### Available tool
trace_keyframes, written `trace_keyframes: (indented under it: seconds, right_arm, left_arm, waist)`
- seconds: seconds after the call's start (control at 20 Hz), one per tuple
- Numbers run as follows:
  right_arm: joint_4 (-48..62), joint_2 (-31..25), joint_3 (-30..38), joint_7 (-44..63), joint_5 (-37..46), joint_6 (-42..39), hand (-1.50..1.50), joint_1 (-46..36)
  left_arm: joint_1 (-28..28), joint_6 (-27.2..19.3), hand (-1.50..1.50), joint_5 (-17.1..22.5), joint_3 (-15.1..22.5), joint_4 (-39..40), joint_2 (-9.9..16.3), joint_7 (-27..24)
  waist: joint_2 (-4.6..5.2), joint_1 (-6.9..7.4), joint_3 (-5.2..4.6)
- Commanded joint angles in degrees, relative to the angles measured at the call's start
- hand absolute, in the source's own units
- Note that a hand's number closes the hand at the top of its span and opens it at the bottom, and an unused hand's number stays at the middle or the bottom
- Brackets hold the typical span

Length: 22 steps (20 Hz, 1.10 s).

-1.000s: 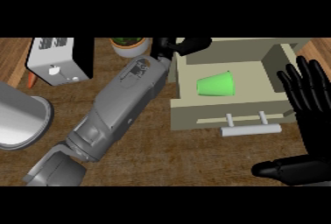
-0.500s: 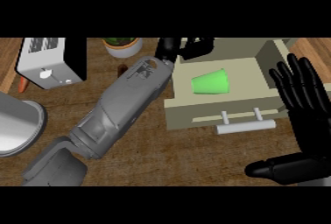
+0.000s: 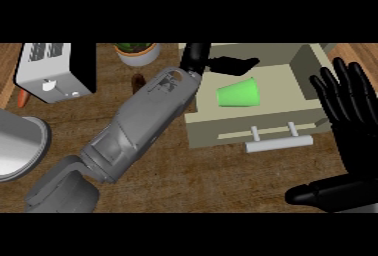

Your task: Pick up the cup, place it into the drawer and close the drawer

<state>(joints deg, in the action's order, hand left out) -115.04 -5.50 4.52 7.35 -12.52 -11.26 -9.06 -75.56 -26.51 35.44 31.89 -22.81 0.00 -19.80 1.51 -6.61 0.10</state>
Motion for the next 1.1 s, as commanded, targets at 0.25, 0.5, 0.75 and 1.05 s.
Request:
trace_keyframes:
  seconds: [0.25,0.5,0.75,1.05]
  right_arm:
    - [0.12,0.62,0.76,-0.07,-5.18,-2.25,-1.5,2.69]
    - [-2.96,-1.29,2.36,0.98,-7.4,-4.08,1.5,4.68]
    - [-5.23,-6.59,1.23,2.6,-3.99,-8.3,1.5,4.84]
    - [-4.7,-10.46,2.15,1.28,0.72,-11.18,1.5,5.77]
  left_arm:
    - [0.63,1.45,-1.5,8.4,-2.03,-6.68,0.0,-6.83]
    - [2.61,6.63,-1.5,8.65,-6.83,-6.56,0.04,-7.32]
    - [5.13,1.55,-1.5,9.22,-8.25,-15.73,2.57,-4.27]
    - [17.13,2.04,-1.5,9.68,-8.65,-28.41,10.78,-0.59]
  waist:
    - [-0.66,2.21,-0.02]
    - [-1.37,5.49,-0.08]
    - [-2.04,7.31,-0.13]
    - [-2.3,8.48,-0.11]
